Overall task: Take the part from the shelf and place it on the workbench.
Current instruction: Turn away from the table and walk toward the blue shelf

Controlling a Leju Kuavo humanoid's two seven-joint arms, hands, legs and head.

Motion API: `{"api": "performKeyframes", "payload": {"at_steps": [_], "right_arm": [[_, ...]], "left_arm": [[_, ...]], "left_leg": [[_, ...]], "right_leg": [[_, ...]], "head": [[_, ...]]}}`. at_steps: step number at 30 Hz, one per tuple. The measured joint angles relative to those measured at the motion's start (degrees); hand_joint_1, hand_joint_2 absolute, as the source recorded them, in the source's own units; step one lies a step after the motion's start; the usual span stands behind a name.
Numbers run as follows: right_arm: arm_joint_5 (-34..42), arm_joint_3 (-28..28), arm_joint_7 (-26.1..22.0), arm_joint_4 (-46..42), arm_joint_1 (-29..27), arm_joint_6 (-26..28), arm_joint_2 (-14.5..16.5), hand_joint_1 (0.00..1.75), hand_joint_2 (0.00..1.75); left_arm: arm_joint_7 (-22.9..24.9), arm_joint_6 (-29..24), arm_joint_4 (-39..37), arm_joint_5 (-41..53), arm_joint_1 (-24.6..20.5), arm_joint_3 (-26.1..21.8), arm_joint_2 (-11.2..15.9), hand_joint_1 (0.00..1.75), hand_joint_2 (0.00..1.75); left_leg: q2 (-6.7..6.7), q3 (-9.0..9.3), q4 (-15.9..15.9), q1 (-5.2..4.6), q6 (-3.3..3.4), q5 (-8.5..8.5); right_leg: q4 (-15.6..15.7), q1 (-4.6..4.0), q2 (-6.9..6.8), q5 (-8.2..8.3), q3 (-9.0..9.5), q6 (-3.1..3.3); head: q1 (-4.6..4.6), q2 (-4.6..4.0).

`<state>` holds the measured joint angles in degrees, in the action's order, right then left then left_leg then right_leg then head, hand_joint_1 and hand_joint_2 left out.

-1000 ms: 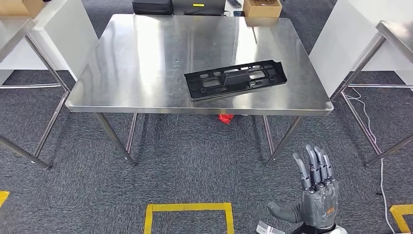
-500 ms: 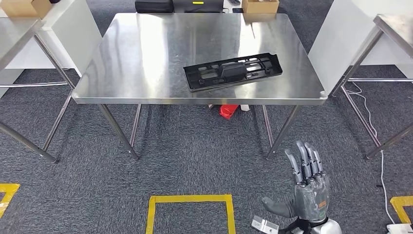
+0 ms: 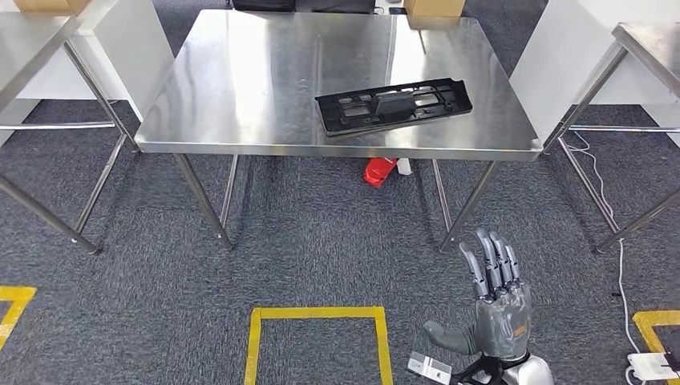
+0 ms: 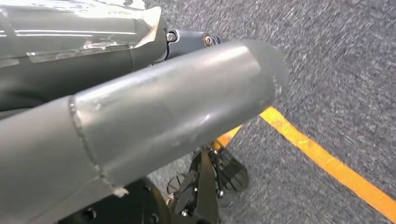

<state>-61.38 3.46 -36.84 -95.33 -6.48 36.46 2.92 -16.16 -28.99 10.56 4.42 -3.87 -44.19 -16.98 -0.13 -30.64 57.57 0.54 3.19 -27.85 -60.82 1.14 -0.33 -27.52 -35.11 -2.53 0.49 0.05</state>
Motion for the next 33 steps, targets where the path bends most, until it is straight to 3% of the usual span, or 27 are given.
{"api": "performKeyframes", "payload": {"at_steps": [2,3,4,5,7,9,11,13,14,15,17,18,19,20,21,23,25,28,29,31,33], "right_arm": [[1.2,0.2,1.3,0.4,0.0,0.0,-0.7,0.00,0.00],[2.0,0.3,2.3,0.7,-0.1,0.0,-1.2,0.00,0.00],[3.2,0.5,3.5,1.3,-0.1,0.0,-1.9,0.00,0.00],[5.3,0.8,5.0,2.3,-0.2,0.0,-2.5,0.00,0.00],[12.5,1.4,9.2,6.5,0.1,0.0,-3.5,0.00,0.00],[21.7,1.1,14.2,16.0,2.0,-0.2,-3.9,0.00,0.00],[28.1,-1.0,18.8,31.2,5.1,-1.1,-4.0,0.00,0.00],[29.4,-3.0,26.4,46.5,7.1,-3.0,-4.0,0.00,0.00],[28.2,-3.2,32.3,52.9,7.4,-4.8,-3.9,0.00,0.00],[26.2,-3.0,38.6,58.2,7.4,-7.2,-3.7,0.00,0.00],[21.7,-1.7,49.5,66.4,7.1,-13.5,-2.7,0.00,0.00],[19.9,-0.8,53.0,69.5,6.9,-16.7,-2.1,0.00,0.00],[18.6,0.1,55.3,72.0,6.7,-19.3,-1.4,0.00,0.00],[17.6,1.0,56.9,74.0,6.7,-21.2,-0.8,0.00,0.00],[17.0,1.8,58.0,75.7,6.7,-22.4,-0.1,0.00,0.00],[16.5,3.0,58.9,78.1,7.0,-23.3,0.9,0.00,0.00],[16.5,3.7,59.2,79.8,7.5,-23.7,1.5,0.00,0.00],[16.4,4.3,59.4,81.5,8.0,-23.8,1.6,0.00,0.00],[16.4,4.4,59.4,81.9,8.1,-23.8,1.6,0.00,0.00],[16.4,4.5,59.5,82.5,8.2,-23.9,1.6,0.00,0.00],[16.4,4.7,59.5,82.9,8.2,-24.0,1.7,0.00,0.00]], "left_arm": [[-0.4,0.6,0.0,-0.4,0.0,0.0,0.0,0.00,0.00],[-0.6,0.9,0.0,-0.6,0.0,0.0,0.0,0.00,0.00],[-0.8,1.3,0.0,-0.8,0.1,-0.1,0.0,0.00,0.00],[-0.9,1.7,0.0,-0.9,0.1,-0.1,0.0,0.00,0.00],[-1.0,2.6,0.0,-1.1,0.0,-0.1,0.0,0.00,0.00],[-0.7,3.8,0.0,-1.2,0.0,-0.1,0.0,0.00,0.00],[-0.4,5.0,0.0,-1.1,0.0,-0.1,0.1,0.00,0.00],[0.0,6.0,0.0,-0.7,0.0,-0.1,0.3,0.00,0.00],[0.2,6.2,0.0,-0.4,0.0,0.0,0.5,0.00,0.00],[0.4,6.3,0.0,-0.3,0.1,0.0,0.7,0.00,0.00],[0.6,6.4,0.0,0.0,0.2,0.0,1.2,0.00,0.00],[0.6,6.5,0.0,0.1,0.2,0.0,1.4,0.00,0.00],[0.5,6.6,0.0,0.3,0.2,0.1,1.7,0.00,0.00],[0.5,6.7,0.0,0.3,0.2,0.1,1.8,0.00,0.00],[0.6,6.8,0.0,0.4,0.2,0.1,2.0,0.00,0.00],[0.6,6.8,0.0,0.4,0.0,0.2,2.2,0.00,0.00],[0.5,6.8,0.0,0.4,-0.1,0.3,2.3,0.00,0.00],[0.5,6.8,0.0,0.5,-0.1,0.6,2.3,0.00,0.00],[0.5,6.8,-0.1,0.5,-0.1,0.7,2.3,0.00,0.00],[0.5,6.8,-0.1,0.5,-0.1,0.8,2.3,0.00,0.00],[0.5,6.8,-0.1,0.5,-0.1,0.9,2.4,0.00,0.00]], "left_leg": [[0.09,-1.45,0.0,-0.19,0.69,1.14],[0.11,-2.19,0.1,-0.33,0.77,1.71],[0.13,-2.92,0.1,-0.49,0.80,2.27],[0.13,-3.62,0.1,-0.66,0.80,2.83],[0.10,-4.75,0.1,-0.96,0.71,3.90],[0.10,-5.39,0.1,-1.16,0.27,4.92],[0.19,-5.55,-0.1,-1.05,-0.41,5.85],[0.03,-5.78,-0.1,-0.81,-1.10,6.34],[-0.06,-6.15,0.6,-0.72,-1.45,5.32],[-0.13,-6.75,2.3,-0.61,-1.84,3.12],[-0.07,-8.34,8.7,-0.29,-2.61,-3.06],[-0.06,-8.98,12.2,-0.11,-2.99,-5.25],[-0.05,-9.07,14.6,0.05,-3.31,-6.04],[-0.04,-8.26,15.2,0.24,-3.55,-5.58],[-0.02,-6.46,13.8,0.44,-3.74,-4.33],[-0.05,-0.81,6.5,0.71,-3.94,-2.42],[-0.20,2.41,1.1,0.58,-3.66,-2.56],[-0.16,1.73,0.0,0.16,-2.04,-2.21],[-0.06,1.23,-0.2,0.13,-1.29,-1.67],[0.22,-0.09,-0.4,0.20,-0.08,-0.44],[0.36,-1.57,-0.4,0.11,0.25,0.73]], "right_leg": [[-7.0,0.12,0.06,-4.68,-2.45,0.45],[-10.3,0.12,0.07,-6.18,-3.19,0.36],[-12.2,0.09,0.08,-6.62,-3.15,0.06],[-12.1,0.00,0.08,-6.06,-2.07,-0.35],[-6.0,-0.32,0.08,-3.77,3.13,-0.67],[2.4,-0.99,0.03,-3.28,8.55,0.21],[6.2,-1.63,-0.04,-3.66,10.25,1.23],[6.7,-1.40,-0.37,-2.79,9.91,1.95],[6.8,-1.12,-0.61,-2.22,9.63,2.43],[7.0,-0.78,-0.83,-1.57,9.20,2.91],[6.9,-0.57,-1.02,-0.42,7.94,3.51],[6.8,-0.57,-1.04,0.08,7.29,3.55],[6.5,-0.52,-1.04,0.53,6.58,3.44],[6.1,-0.44,-1.00,0.92,5.81,3.26],[5.6,-0.33,-0.92,1.22,5.03,3.09],[4.4,-0.23,-0.75,1.61,3.50,2.71],[3.6,-0.41,-0.67,2.01,2.46,2.12],[3.3,-0.62,-0.65,2.81,1.62,0.63],[2.7,-0.59,-0.57,2.26,1.13,0.37],[-1.5,-0.40,-0.34,-1.54,-0.80,0.62],[-8.8,-0.27,-0.15,-6.31,-3.15,0.86]], "head": [[0.26,0.00],[0.29,0.00],[0.29,-0.01],[0.32,-0.01],[0.30,0.00],[0.23,0.00],[0.22,0.00],[0.35,0.00],[0.38,0.00],[0.35,-0.01],[0.22,-0.01],[0.16,-0.01],[0.17,-0.01],[0.14,0.00],[0.13,0.00],[0.08,0.00],[0.12,-0.01],[0.17,-0.01],[0.21,-0.01],[0.45,0.00],[0.69,0.00]]}}
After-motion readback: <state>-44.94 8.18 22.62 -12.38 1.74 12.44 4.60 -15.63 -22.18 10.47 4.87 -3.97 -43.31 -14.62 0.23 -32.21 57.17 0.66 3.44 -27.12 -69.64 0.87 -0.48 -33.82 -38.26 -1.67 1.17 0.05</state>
